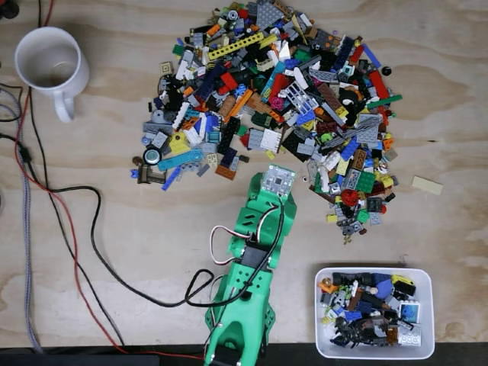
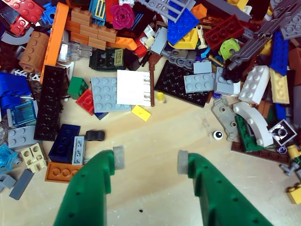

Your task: Find the closest Lego and put it in the bin.

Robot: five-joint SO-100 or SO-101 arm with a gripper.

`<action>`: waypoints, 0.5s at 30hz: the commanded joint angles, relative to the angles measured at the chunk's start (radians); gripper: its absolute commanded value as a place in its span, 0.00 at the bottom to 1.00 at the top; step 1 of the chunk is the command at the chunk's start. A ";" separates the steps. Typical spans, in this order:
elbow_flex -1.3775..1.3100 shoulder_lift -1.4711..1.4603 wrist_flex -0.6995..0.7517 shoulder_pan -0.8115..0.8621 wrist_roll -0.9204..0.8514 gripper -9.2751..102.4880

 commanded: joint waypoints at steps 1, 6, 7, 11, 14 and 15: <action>-0.051 0.018 -0.005 0.009 0.002 0.24; -0.051 0.015 0.006 0.012 0.005 0.24; -0.063 0.005 0.023 0.012 0.014 0.24; -0.284 -0.219 0.221 0.041 0.143 0.24; -0.500 -0.460 0.383 0.092 0.249 0.24; -0.555 -0.522 0.428 0.110 0.282 0.24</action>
